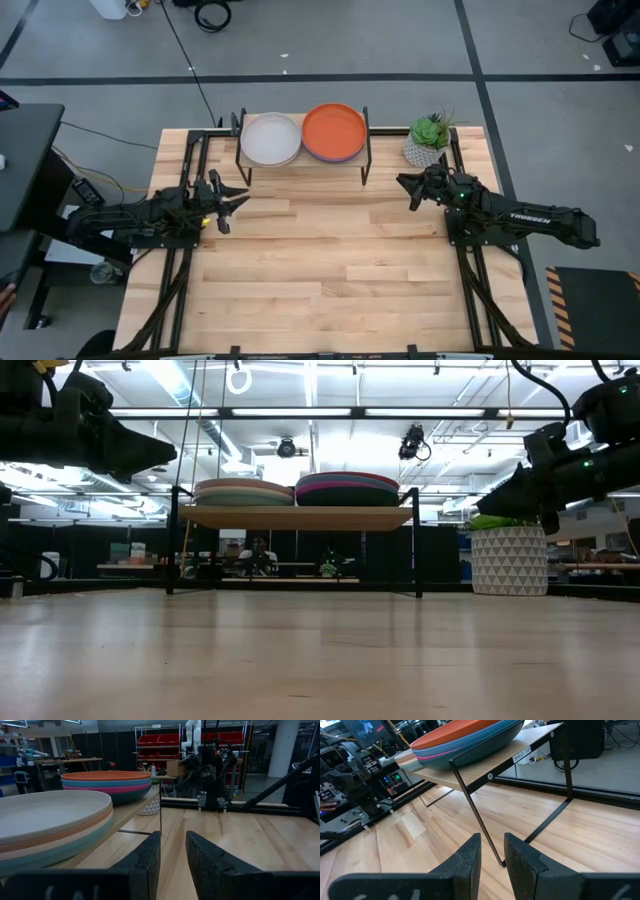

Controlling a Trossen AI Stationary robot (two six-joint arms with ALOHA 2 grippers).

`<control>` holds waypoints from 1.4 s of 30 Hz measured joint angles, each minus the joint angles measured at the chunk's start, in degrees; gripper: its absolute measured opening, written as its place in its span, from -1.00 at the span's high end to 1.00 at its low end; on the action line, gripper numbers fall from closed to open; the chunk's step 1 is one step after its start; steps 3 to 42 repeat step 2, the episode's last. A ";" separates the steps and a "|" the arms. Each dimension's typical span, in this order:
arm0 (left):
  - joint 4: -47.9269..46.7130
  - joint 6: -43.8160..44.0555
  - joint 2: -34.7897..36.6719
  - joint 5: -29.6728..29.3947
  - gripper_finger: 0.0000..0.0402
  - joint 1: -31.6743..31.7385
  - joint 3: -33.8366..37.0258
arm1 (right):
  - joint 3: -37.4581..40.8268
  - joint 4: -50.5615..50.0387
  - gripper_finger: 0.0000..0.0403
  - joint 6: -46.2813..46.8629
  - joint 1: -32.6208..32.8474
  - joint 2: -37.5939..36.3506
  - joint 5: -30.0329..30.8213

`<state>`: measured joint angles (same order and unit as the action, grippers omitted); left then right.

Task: Place and stack plates onto a shelf
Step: Return to Home Position

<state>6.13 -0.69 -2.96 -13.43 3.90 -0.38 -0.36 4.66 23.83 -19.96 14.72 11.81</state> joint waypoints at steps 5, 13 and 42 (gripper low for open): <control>0.00 0.00 0.00 -0.01 0.51 0.00 0.00 | 0.00 -0.01 0.55 0.00 -0.01 0.00 0.00; 0.00 0.00 0.00 -0.01 0.51 0.00 0.00 | 0.00 -0.01 0.55 0.00 -0.01 0.00 0.00; 0.00 0.00 0.00 -0.01 0.51 0.00 0.00 | 0.00 -0.01 0.55 0.00 -0.01 0.00 0.00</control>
